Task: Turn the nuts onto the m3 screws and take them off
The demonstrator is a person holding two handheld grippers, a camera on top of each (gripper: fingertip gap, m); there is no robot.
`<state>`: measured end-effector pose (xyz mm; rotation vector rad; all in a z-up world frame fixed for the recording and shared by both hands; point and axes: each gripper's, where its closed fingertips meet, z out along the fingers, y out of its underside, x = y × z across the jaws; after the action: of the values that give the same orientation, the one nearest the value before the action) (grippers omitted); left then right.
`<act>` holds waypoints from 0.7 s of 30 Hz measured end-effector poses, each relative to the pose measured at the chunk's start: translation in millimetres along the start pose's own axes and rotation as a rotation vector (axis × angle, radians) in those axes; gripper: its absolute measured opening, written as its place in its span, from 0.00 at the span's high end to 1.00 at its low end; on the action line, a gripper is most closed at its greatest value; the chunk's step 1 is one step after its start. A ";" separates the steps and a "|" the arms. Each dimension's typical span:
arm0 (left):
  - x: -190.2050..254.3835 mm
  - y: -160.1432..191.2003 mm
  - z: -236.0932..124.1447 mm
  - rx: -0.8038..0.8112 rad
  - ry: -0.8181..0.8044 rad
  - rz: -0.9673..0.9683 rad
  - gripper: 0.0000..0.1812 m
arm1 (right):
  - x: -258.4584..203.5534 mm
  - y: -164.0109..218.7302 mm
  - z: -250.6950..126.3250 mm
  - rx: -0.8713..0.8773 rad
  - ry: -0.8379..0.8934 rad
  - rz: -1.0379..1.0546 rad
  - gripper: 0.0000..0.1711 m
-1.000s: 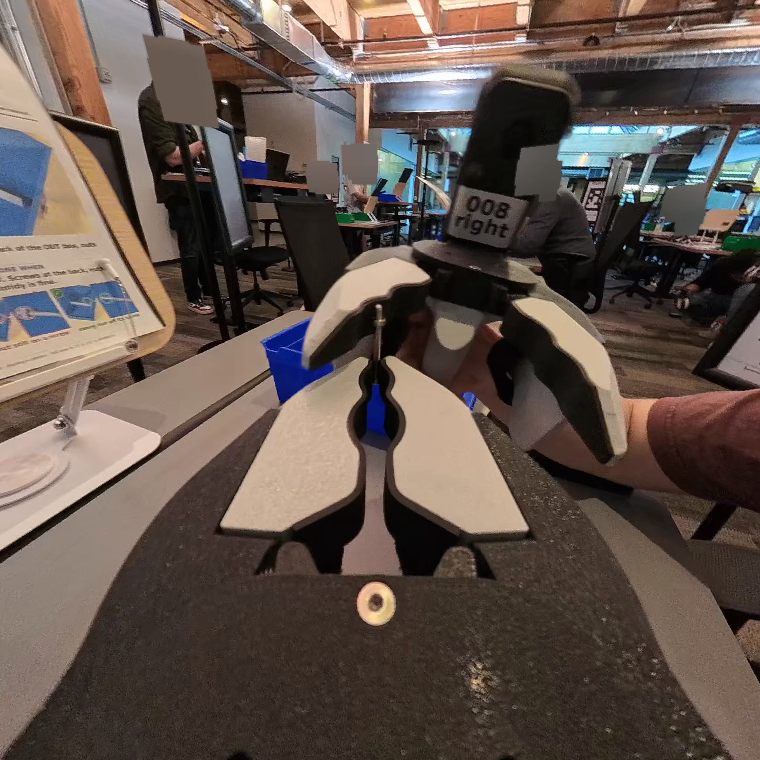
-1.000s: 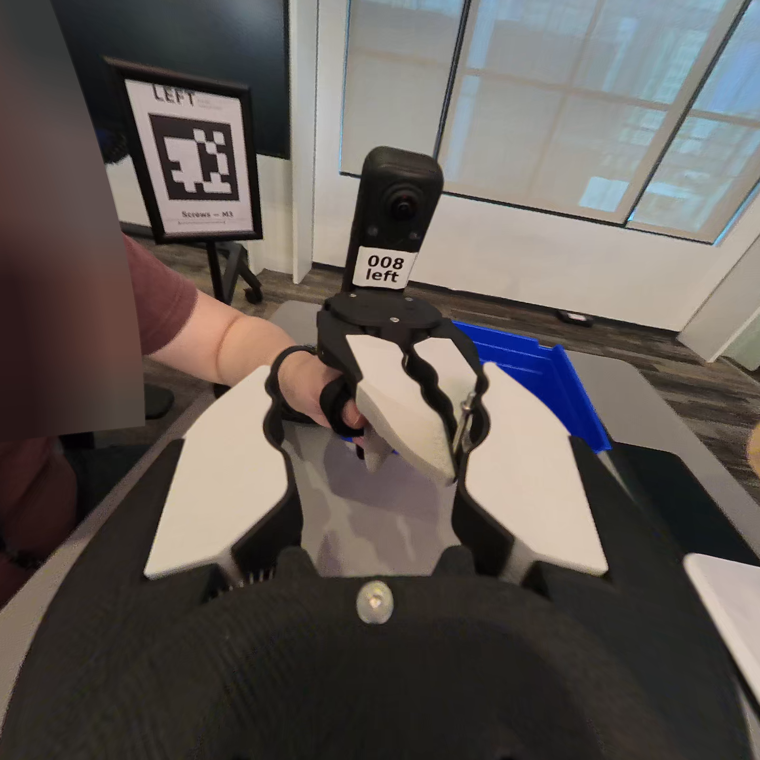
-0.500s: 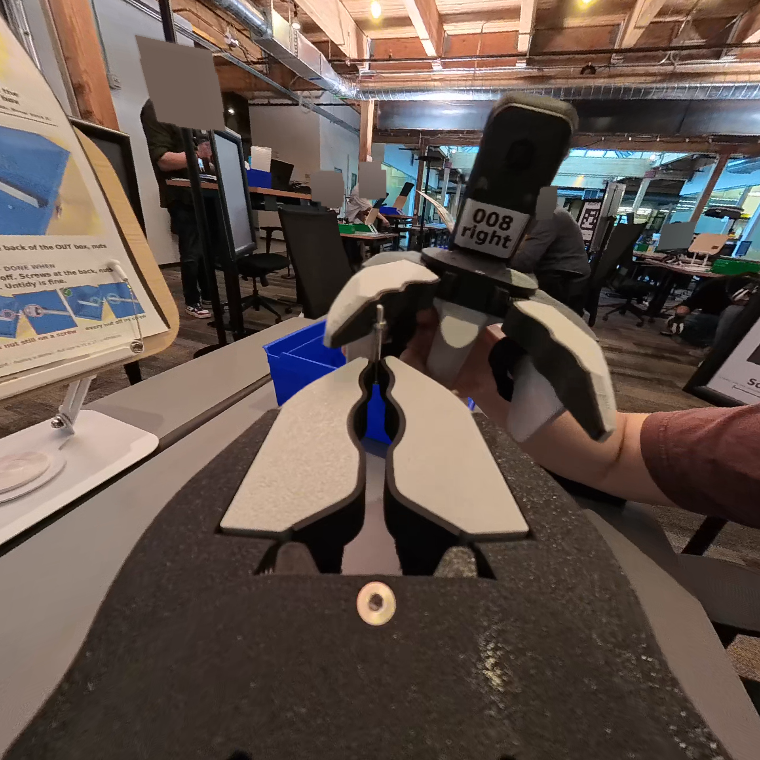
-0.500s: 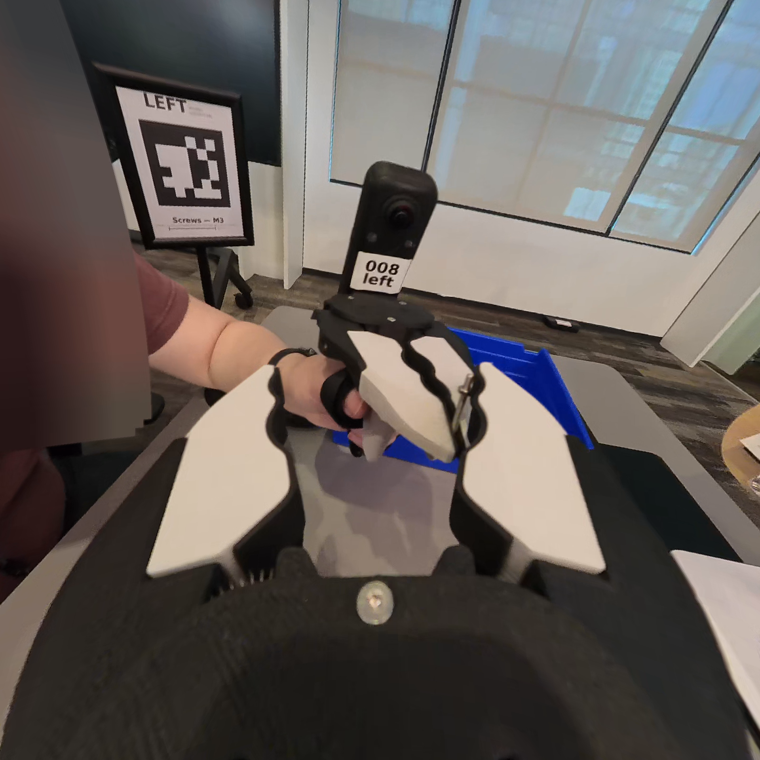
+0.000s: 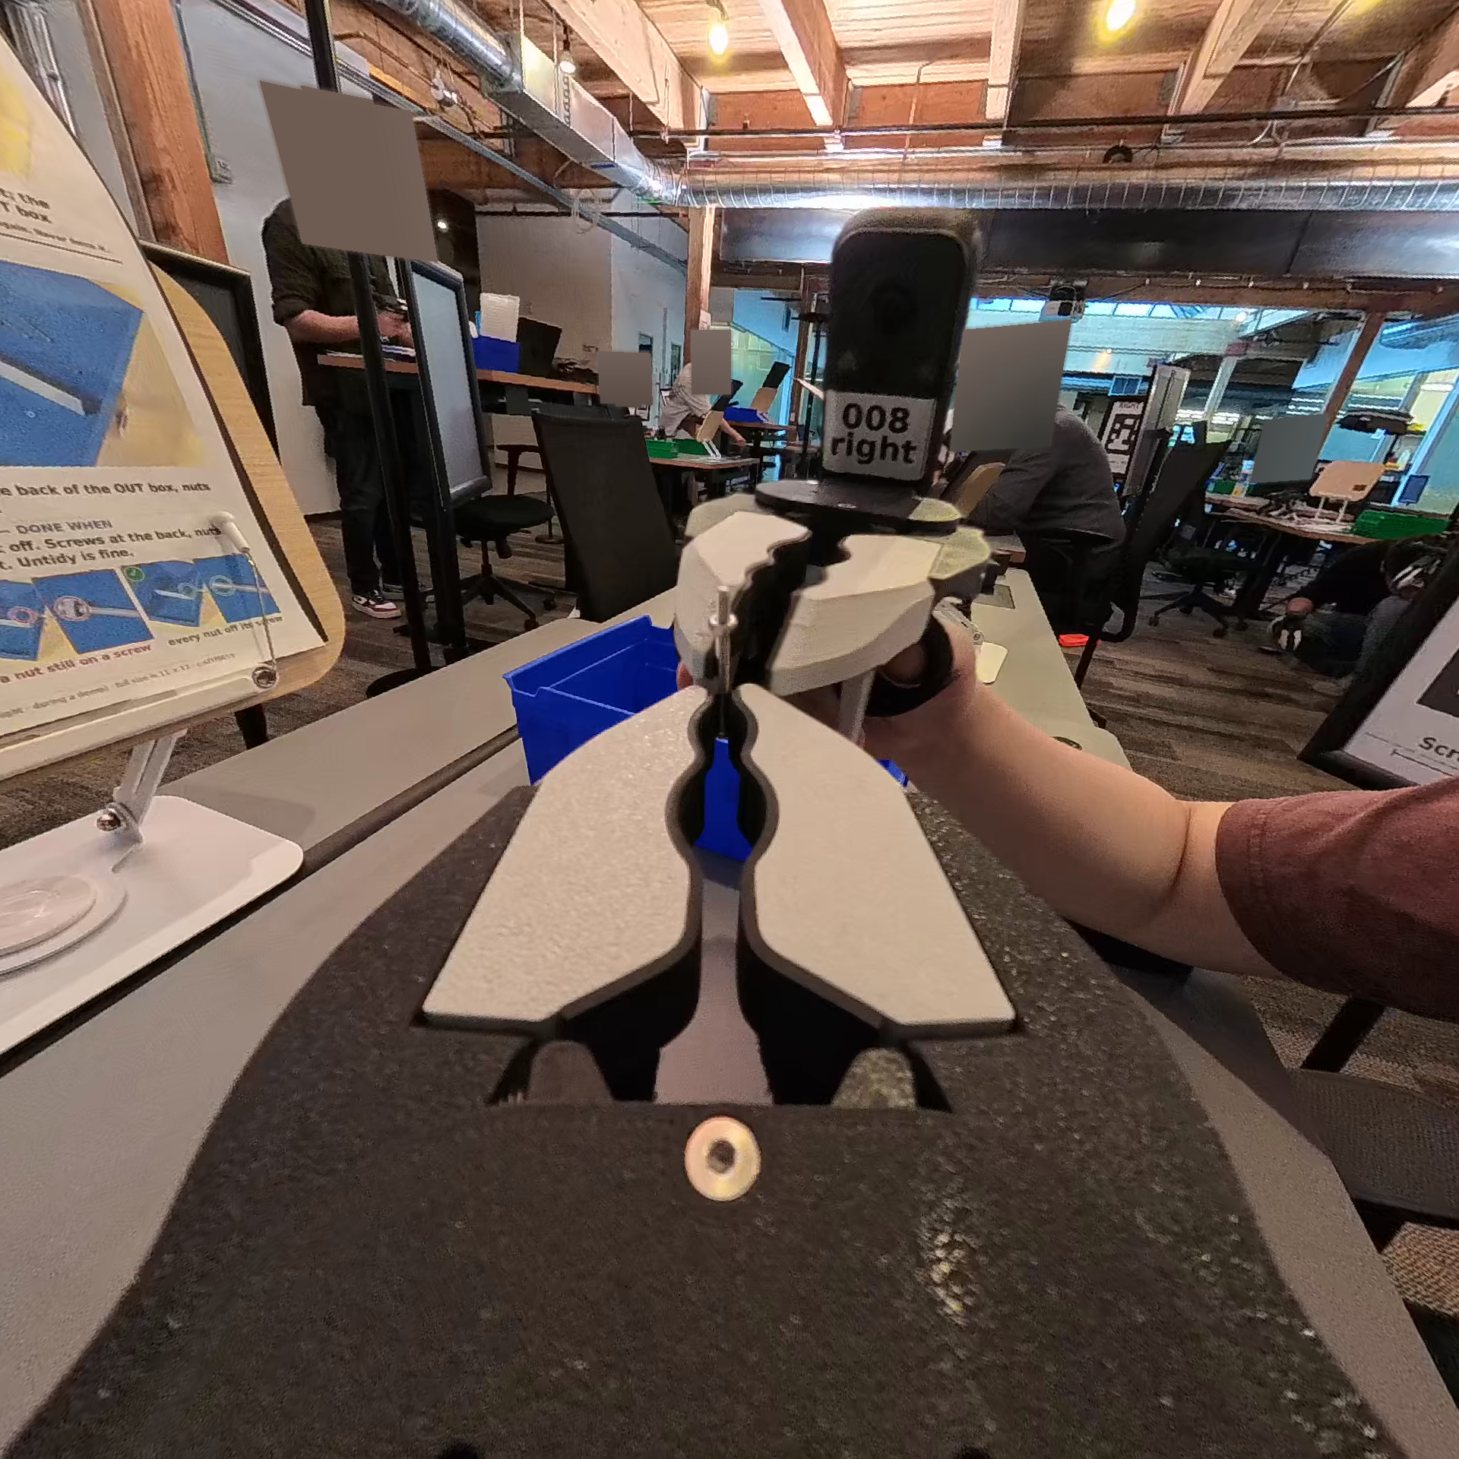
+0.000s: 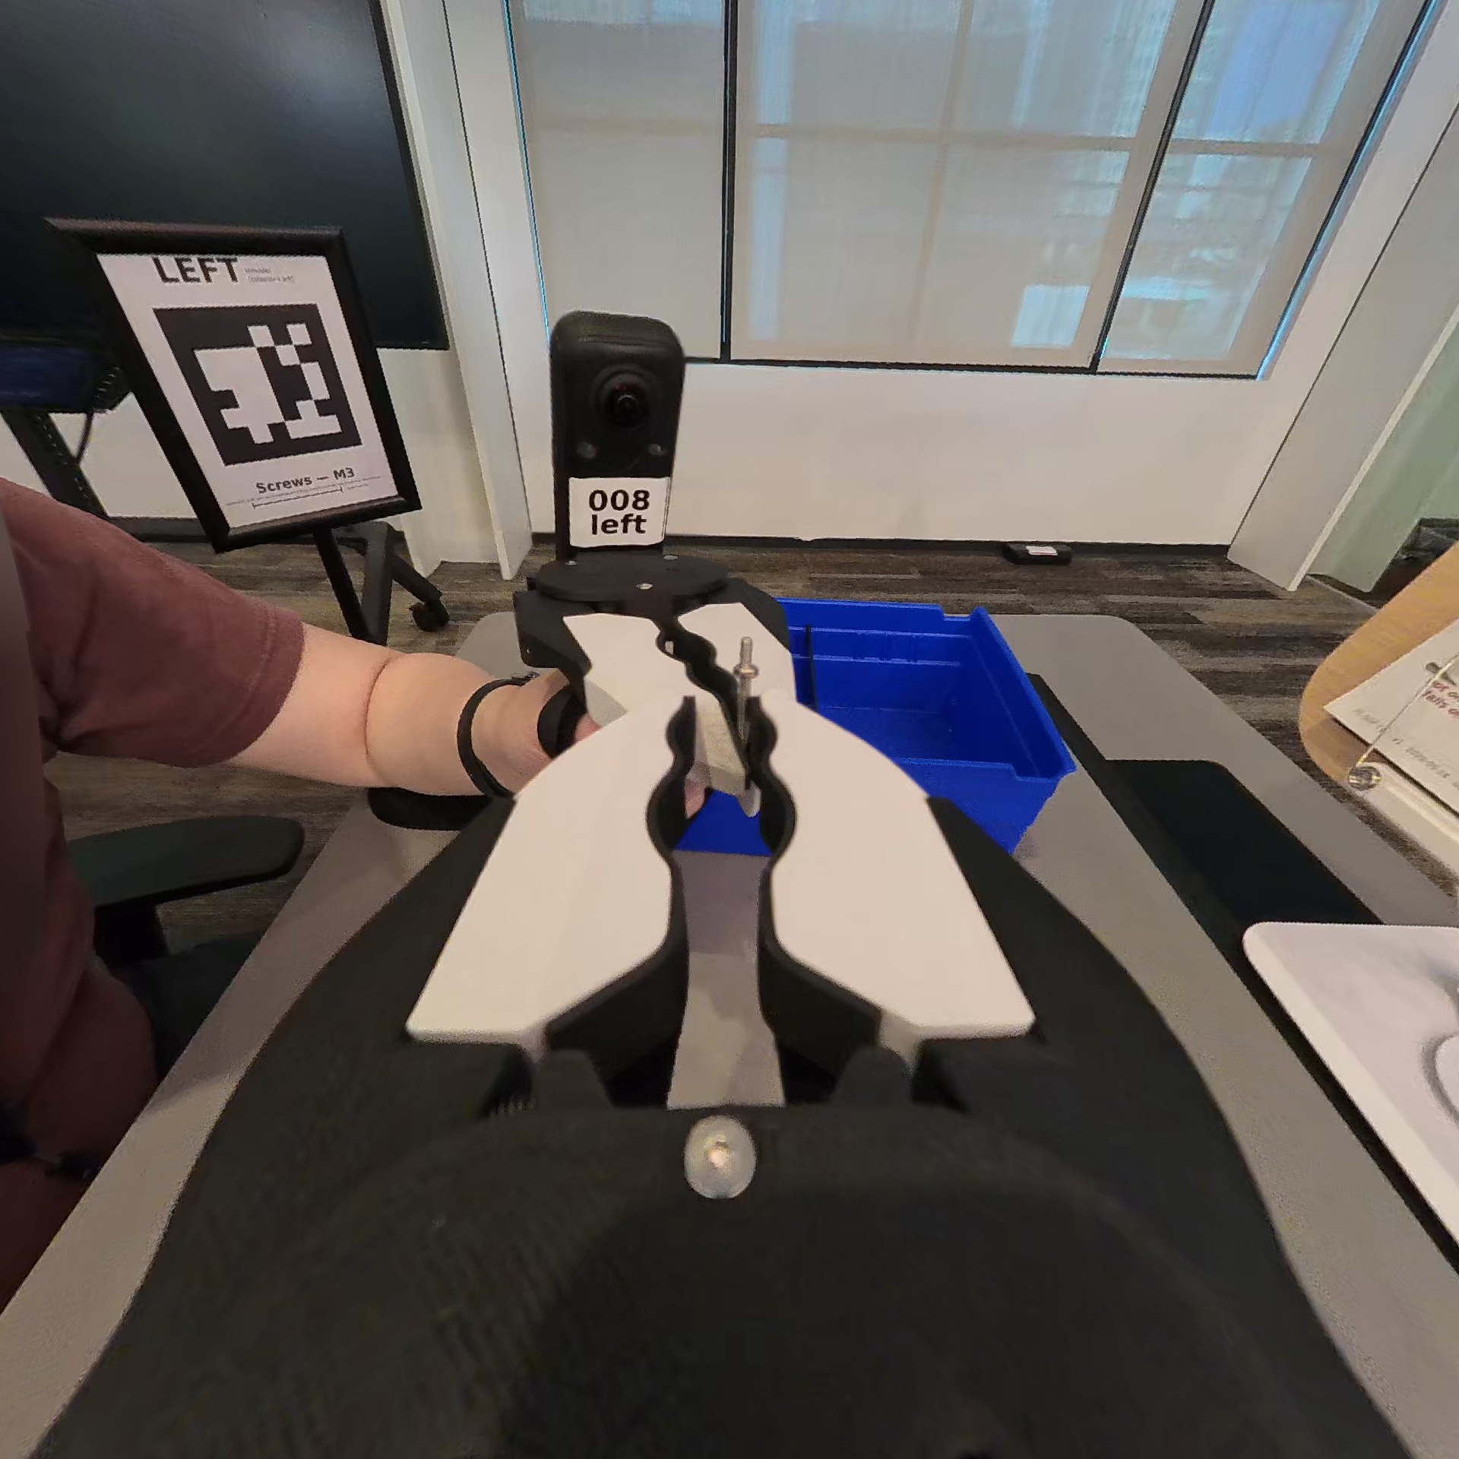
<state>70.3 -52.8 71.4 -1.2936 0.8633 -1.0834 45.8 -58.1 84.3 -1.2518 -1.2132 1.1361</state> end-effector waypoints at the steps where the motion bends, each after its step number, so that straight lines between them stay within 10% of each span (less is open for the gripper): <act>1: -0.2 0.3 0.1 -0.003 -0.001 0.000 0.99 | 0.9 0.2 0.2 0.004 -0.001 0.013 0.94; 21: 10.7 -6.1 1.3 0.010 0.047 0.015 0.90 | 14.3 -19.1 -20.5 0.119 -0.047 0.218 0.99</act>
<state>73.9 -62.3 78.5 -1.2559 0.8999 -1.1084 66.1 -45.1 104.6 -1.2951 -1.0456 1.3826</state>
